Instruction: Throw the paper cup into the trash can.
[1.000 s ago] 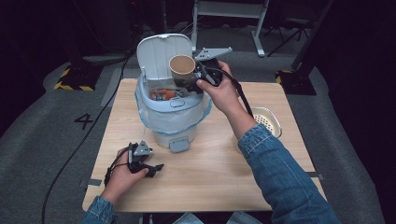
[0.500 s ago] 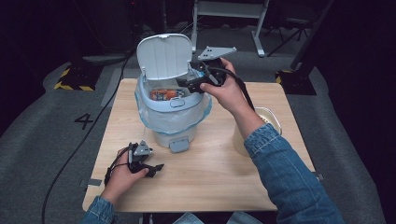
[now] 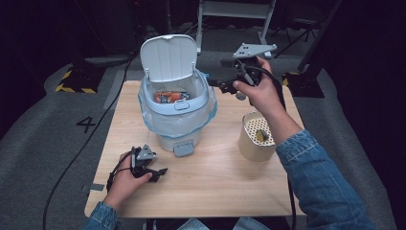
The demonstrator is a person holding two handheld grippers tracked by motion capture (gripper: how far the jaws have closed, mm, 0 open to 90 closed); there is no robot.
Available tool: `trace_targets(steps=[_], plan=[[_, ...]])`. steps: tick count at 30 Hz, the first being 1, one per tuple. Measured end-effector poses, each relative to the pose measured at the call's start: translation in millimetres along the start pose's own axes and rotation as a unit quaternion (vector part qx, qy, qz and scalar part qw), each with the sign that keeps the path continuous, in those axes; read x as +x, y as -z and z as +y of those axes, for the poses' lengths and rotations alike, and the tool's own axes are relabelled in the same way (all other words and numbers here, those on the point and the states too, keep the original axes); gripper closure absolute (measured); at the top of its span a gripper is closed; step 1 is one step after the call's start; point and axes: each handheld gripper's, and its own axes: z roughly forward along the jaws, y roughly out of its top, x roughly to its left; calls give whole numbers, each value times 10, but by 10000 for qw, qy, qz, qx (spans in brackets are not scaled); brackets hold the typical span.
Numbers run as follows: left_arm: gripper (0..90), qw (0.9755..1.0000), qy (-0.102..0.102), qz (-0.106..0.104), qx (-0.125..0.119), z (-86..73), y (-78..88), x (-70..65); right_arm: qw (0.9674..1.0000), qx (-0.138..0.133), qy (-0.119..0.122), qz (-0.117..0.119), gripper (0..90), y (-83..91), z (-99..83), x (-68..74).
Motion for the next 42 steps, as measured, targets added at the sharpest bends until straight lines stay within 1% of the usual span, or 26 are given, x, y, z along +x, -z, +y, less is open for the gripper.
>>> trace_targets(steps=[3, 4, 5, 9, 10, 13, 18, 20, 21, 23, 25, 28, 31, 32, 33, 35, 37, 38, 42], plan=[[208, 10000, 67, 0, -45, -20, 19, 8, 10000, 36, 20, -86, 165, 174, -25, -38], [211, 9999, 133, -17, -39, -27, 25, 6, 9999, 39, 6, -101, 168, 235, -35, -50], [213, 9999, 129, -10, -37, -31, 32, 11, 9999, 48, -14, -140, 170, 300, -45, -60], [224, 9998, 173, 18, -10, -51, 66, 26, 9998, 17, -54, -178, 200, 564, -105, -96], [225, 9998, 214, 18, -15, -55, 70, 25, 9998, 21, -56, -215, 199, 628, -125, -106], [226, 9997, 229, 36, -26, -68, 78, 43, 9994, 63, -85, -323, 200, 824, -196, -137], [227, 9996, 254, 62, -58, -79, 80, 59, 9987, 152, -140, -459, 205, 1079, -316, -164], [226, 9997, 219, 75, -41, -77, 77, 60, 9983, 204, -174, -516, 209, 1181, -372, -166], [222, 9998, 167, 121, -13, -72, 68, 54, 9978, 207, -224, -588, 218, 1240, -411, -165], [216, 9998, 178, 123, -7, -69, 66, 58, 9970, 242, -277, -687, 222, 1333, -475, -171], [216, 9998, 174, 138, -1, -67, 66, 64, 9964, 273, -336, -734, 222, 1413, -535, -180], [216, 9997, 195, 158, -13, -67, 65, 64, 9951, 340, -361, -855, 223, 1554, -651, -198], [216, 9997, 197, 157, -14, -67, 64, 65, 9943, 366, -399, -914, 224, 1622, -719, -213], [216, 9997, 200, 160, -16, -67, 64, 64, 9931, 420, -455, -993, 224, 1694, -810, -231], [216, 9997, 202, 160, -18, -67, 64, 64, 9927, 446, -469, -1020, 224, 1715, -842, -236], [216, 9996, 210, 174, -20, -66, 63, 66, 9918, 531, -492, -1057, 228, 1766, -930, -248], [216, 9995, 236, 191, -19, -67, 63, 67, 9907, 675, -567, -1035, 255, 1809, -1030, -254], [216, 9995, 241, 193, -18, -67, 64, 68, 9899, 742, -594, -1049, 254, 1830, -1083, -253], [216, 9995, 252, 203, -14, -66, 64, 71, 9873, 909, -602, -1152, 253, 1894, -1290, -249]])
